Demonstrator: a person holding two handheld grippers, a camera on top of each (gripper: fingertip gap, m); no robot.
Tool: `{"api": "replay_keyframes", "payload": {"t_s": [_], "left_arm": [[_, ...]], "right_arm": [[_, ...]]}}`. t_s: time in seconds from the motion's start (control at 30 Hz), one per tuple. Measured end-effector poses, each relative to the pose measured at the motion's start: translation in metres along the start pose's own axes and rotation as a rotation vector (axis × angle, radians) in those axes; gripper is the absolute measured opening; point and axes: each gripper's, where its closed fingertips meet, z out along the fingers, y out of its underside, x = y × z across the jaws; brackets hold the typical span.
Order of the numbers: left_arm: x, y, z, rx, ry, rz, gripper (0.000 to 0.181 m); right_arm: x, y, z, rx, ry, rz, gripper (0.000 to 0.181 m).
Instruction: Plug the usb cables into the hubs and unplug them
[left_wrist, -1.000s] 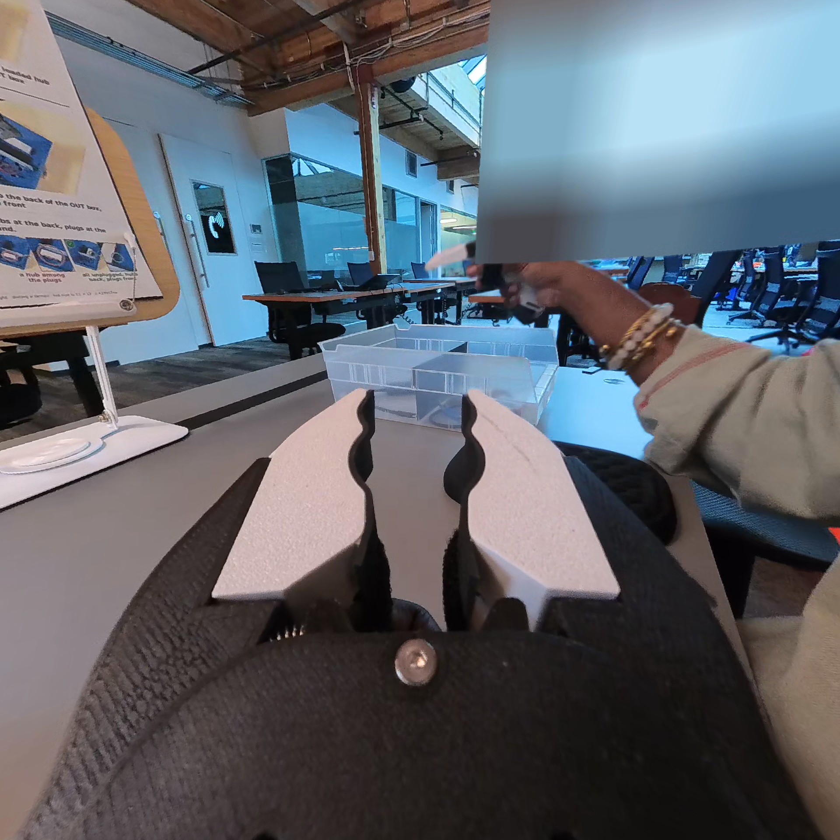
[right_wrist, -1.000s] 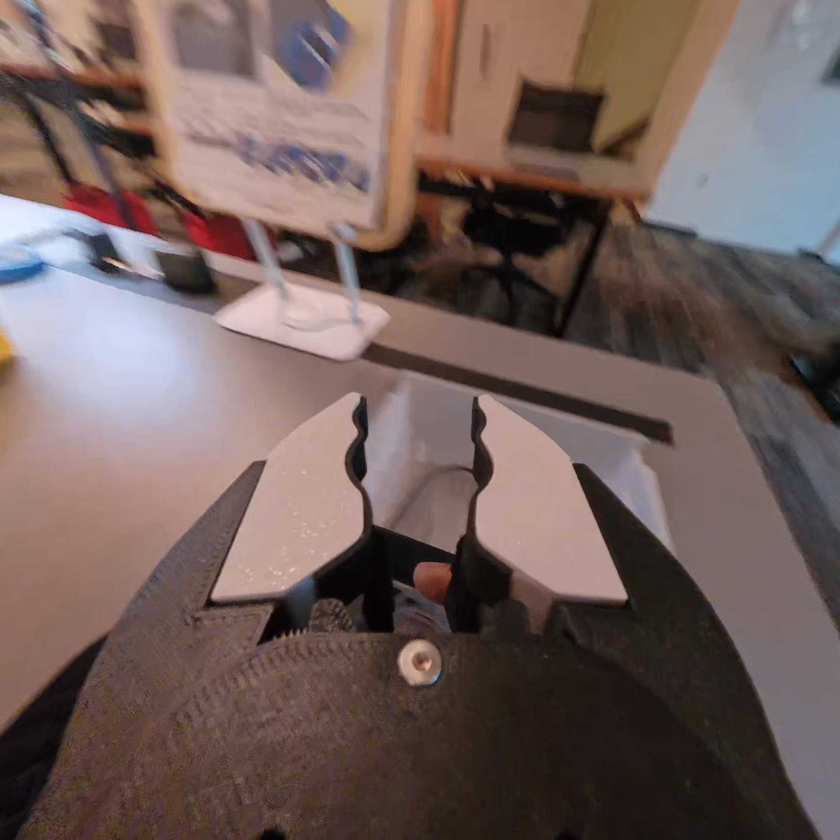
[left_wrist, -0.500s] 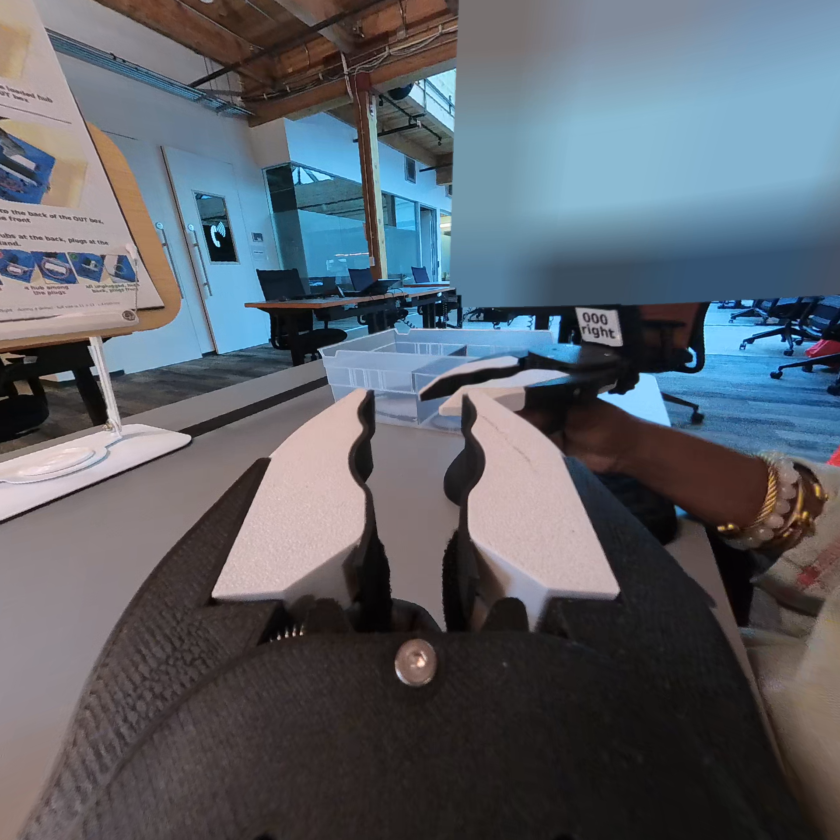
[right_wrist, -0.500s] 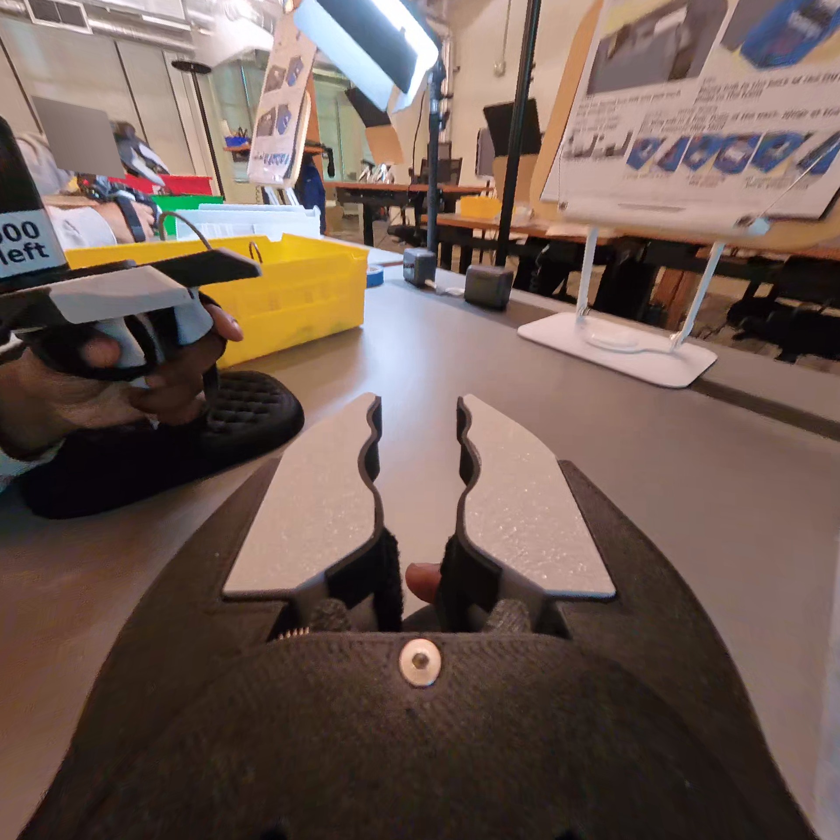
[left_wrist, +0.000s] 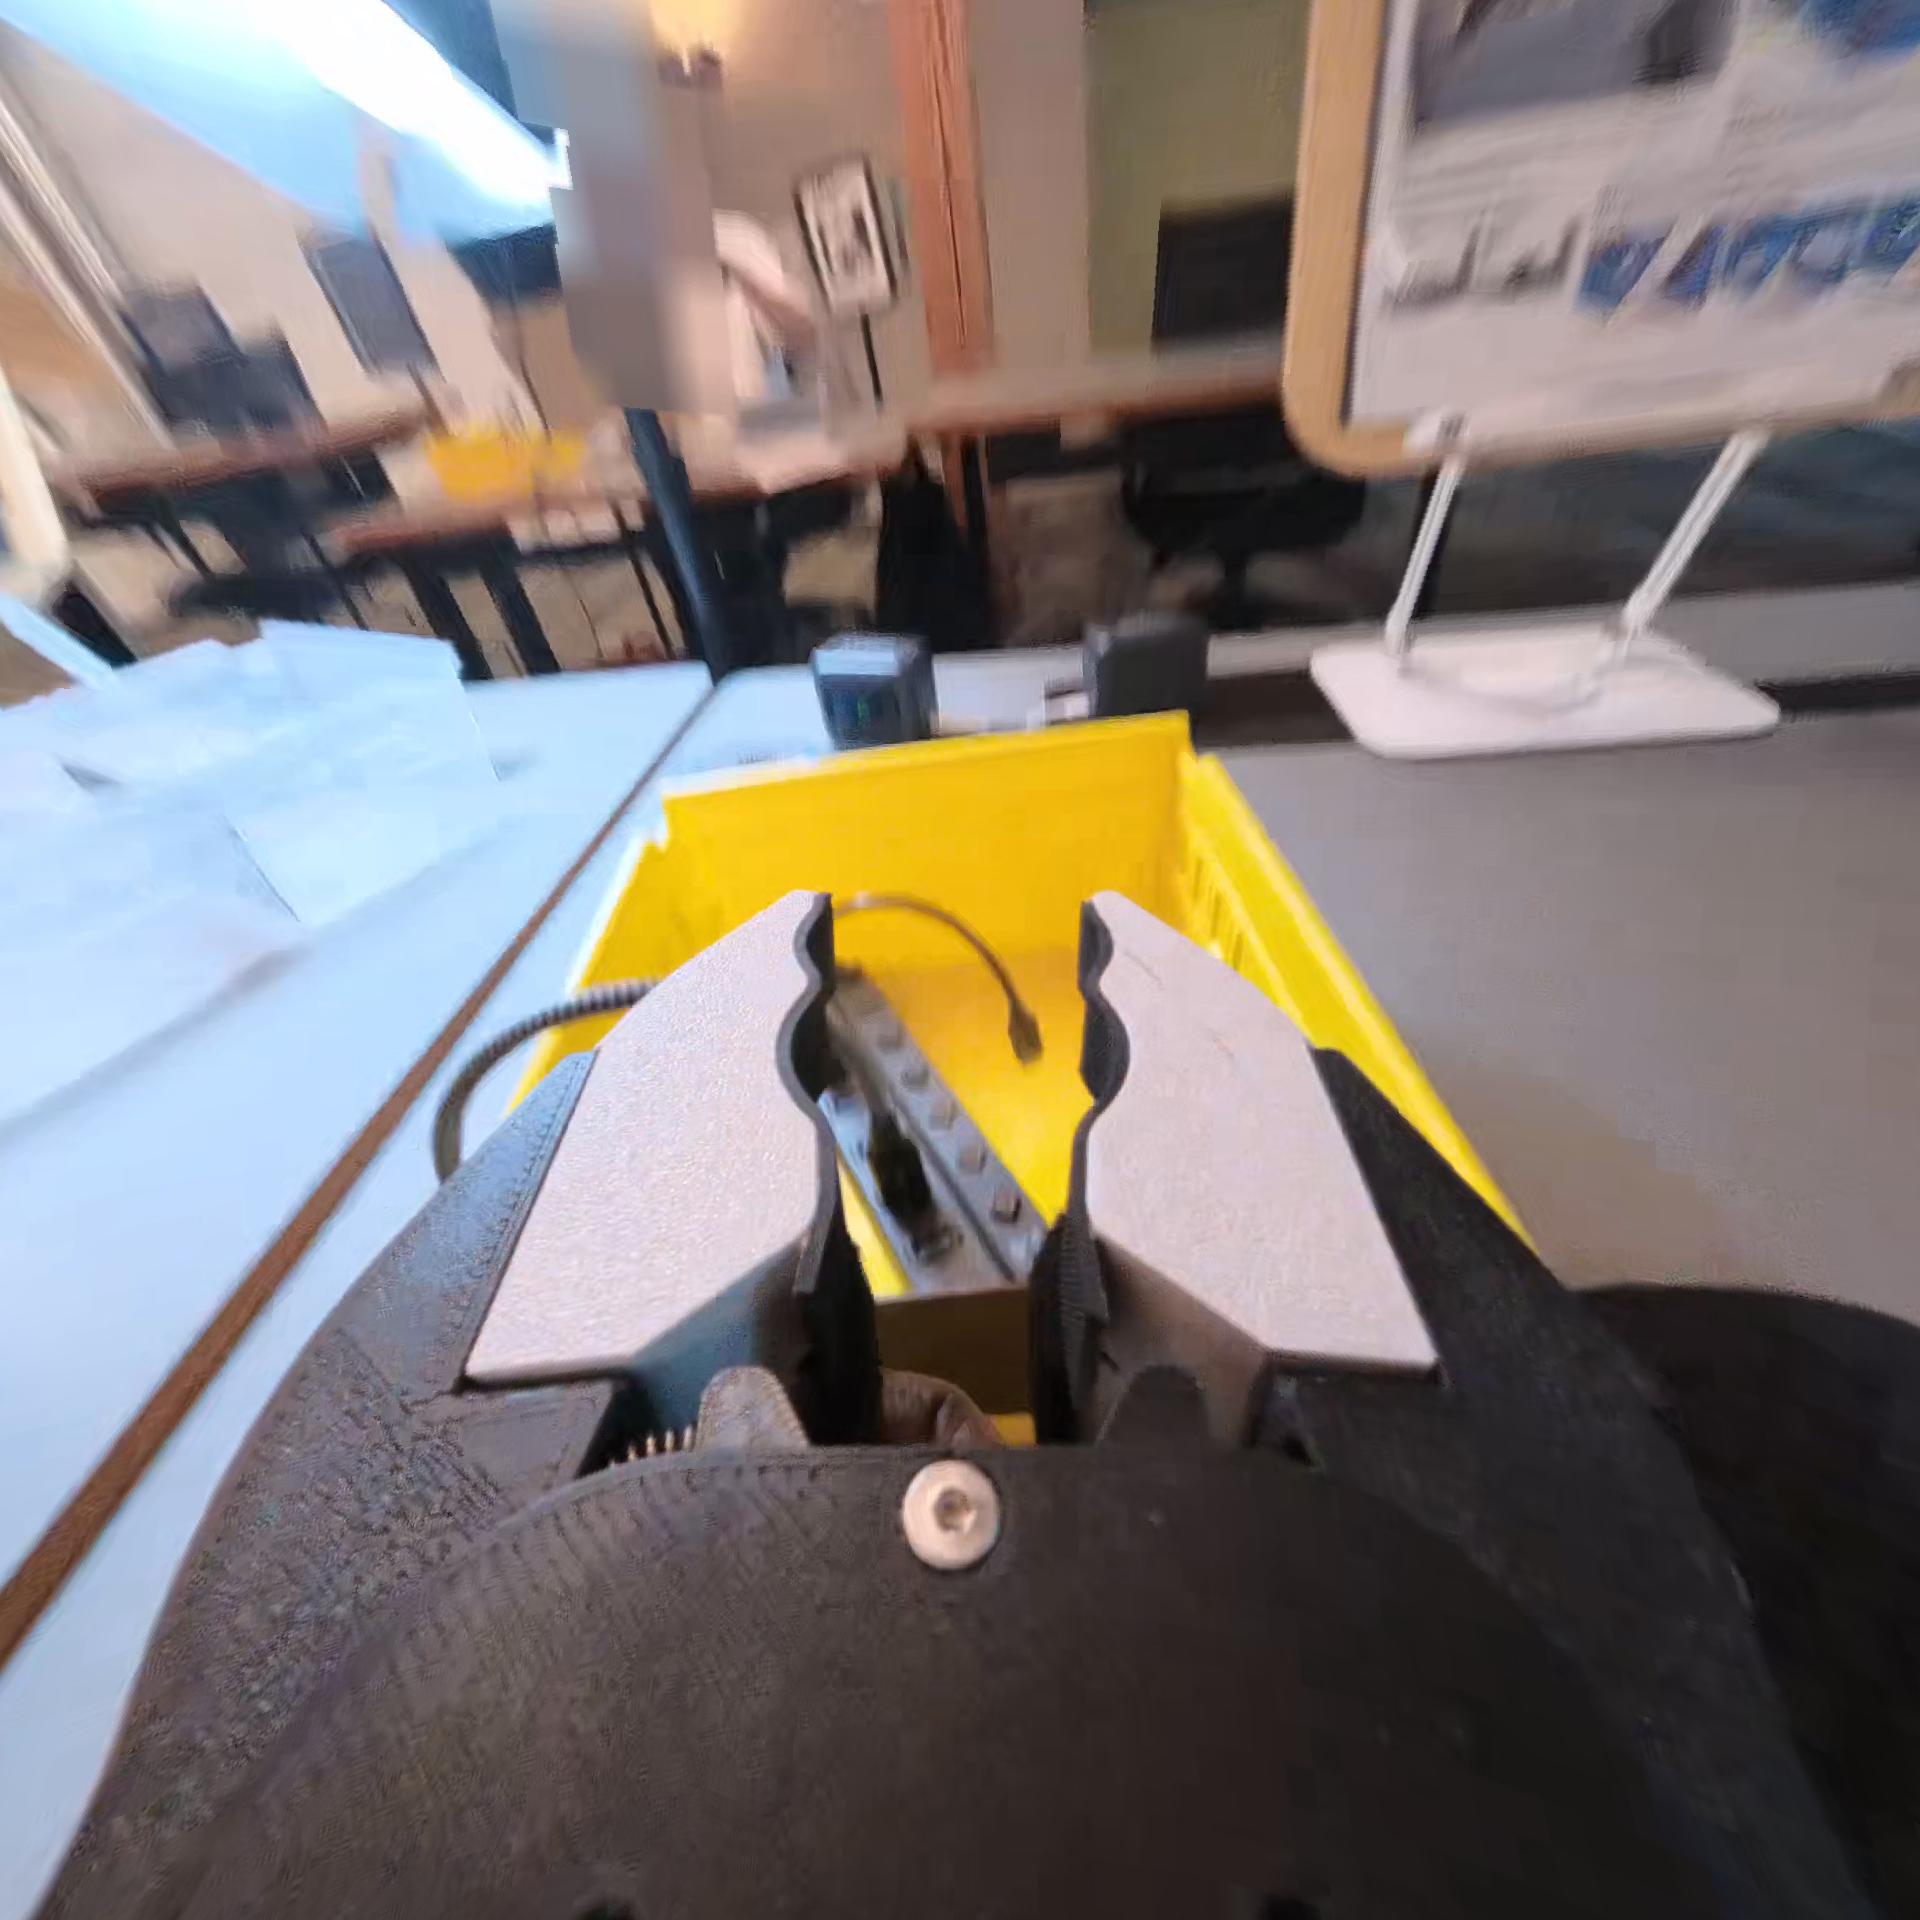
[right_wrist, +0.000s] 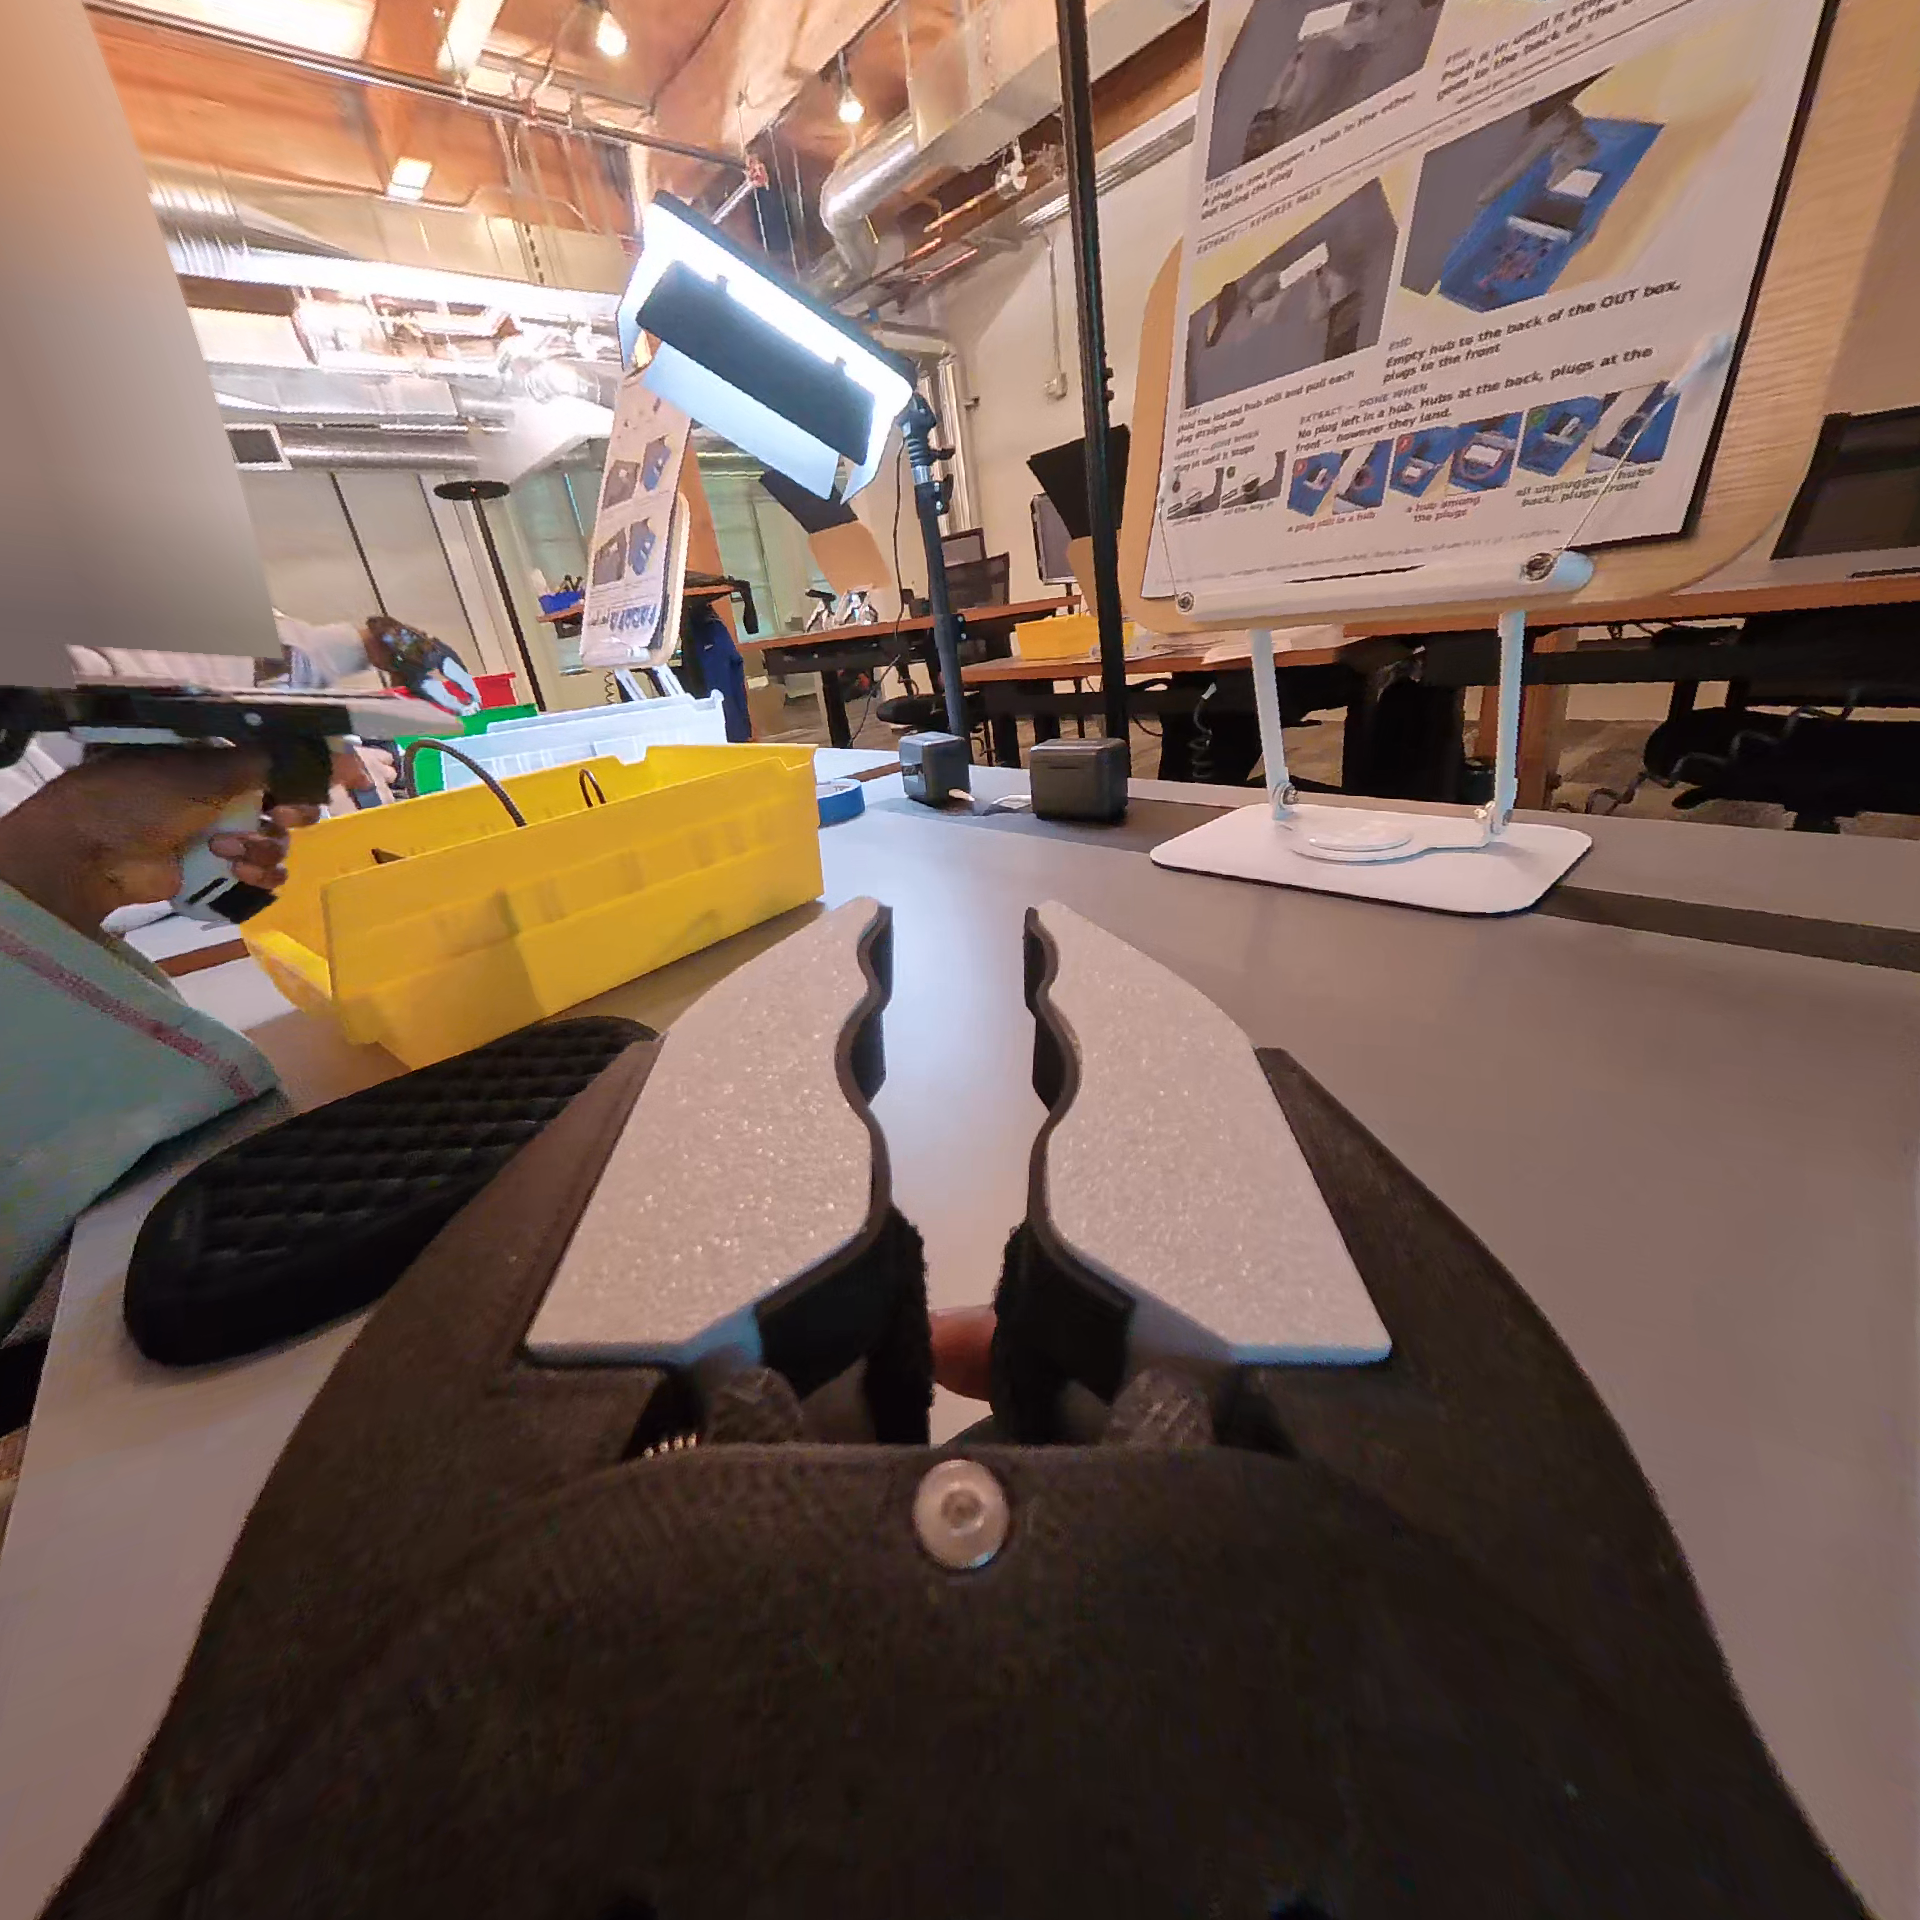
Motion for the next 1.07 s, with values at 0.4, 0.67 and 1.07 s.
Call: {"api": "replay_keyframes", "payload": {"t_s": [0.4, 0.67, 1.07], "left_arm": [[-0.03, 0.061, 0.058, -0.325, -0.05, 0.045, 0.012], [-0.01, -0.025, 0.05, 0.048, 0.018, 0.146, 0.005], [0.058, -0.158, -0.04, 0.609, 0.253, 0.174, 0.004]], "right_arm": [[0.001, 0.0, 0.001, -0.004, 0.004, 0.0, 0.023], [0.002, -0.001, 0.0, 0.004, 0.003, 0.019, 0.023], [-0.013, -0.001, 0.001, 0.0, -0.055, -0.057, 0.03]]}}
